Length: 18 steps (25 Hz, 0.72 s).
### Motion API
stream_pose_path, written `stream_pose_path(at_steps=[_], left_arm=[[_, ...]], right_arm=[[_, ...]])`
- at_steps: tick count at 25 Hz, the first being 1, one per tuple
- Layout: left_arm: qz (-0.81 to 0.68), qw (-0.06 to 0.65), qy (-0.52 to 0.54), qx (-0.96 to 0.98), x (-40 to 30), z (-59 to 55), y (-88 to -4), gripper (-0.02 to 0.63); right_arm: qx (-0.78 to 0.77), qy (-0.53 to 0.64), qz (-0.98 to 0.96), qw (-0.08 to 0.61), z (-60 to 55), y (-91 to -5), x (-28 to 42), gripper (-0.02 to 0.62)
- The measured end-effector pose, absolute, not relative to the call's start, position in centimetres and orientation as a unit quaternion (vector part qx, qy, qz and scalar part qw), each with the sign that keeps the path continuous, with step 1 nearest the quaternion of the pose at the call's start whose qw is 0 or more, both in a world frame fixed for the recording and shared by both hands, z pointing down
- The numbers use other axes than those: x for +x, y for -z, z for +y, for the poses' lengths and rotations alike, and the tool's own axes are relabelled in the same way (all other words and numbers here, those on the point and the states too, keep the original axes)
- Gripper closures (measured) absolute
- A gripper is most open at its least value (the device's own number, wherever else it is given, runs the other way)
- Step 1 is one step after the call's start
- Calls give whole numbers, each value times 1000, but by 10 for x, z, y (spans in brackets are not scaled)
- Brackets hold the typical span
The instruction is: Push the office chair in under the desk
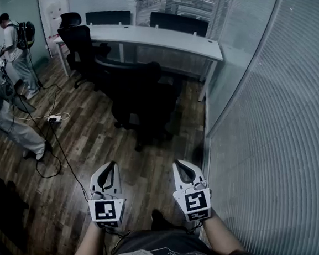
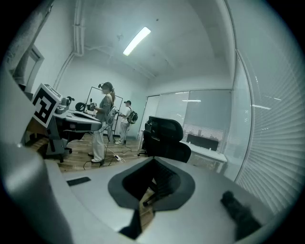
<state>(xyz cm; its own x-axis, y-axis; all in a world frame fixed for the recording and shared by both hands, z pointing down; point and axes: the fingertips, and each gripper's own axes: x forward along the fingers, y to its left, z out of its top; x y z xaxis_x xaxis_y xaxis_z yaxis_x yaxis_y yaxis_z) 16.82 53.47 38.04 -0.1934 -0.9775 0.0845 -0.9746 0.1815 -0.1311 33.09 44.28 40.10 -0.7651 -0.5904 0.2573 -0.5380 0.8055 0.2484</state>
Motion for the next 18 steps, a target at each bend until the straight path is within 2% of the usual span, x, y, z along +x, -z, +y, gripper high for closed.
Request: stream_pose_path(at_steps=[14, 18], left_arm=[[763, 5, 82, -641, 188, 561, -372, 591], [765, 9, 78, -640, 184, 569, -373, 591]], right_arm=[[312, 50, -937, 146, 471, -407, 348, 574], [320, 79, -934, 136, 481, -401, 347, 574]])
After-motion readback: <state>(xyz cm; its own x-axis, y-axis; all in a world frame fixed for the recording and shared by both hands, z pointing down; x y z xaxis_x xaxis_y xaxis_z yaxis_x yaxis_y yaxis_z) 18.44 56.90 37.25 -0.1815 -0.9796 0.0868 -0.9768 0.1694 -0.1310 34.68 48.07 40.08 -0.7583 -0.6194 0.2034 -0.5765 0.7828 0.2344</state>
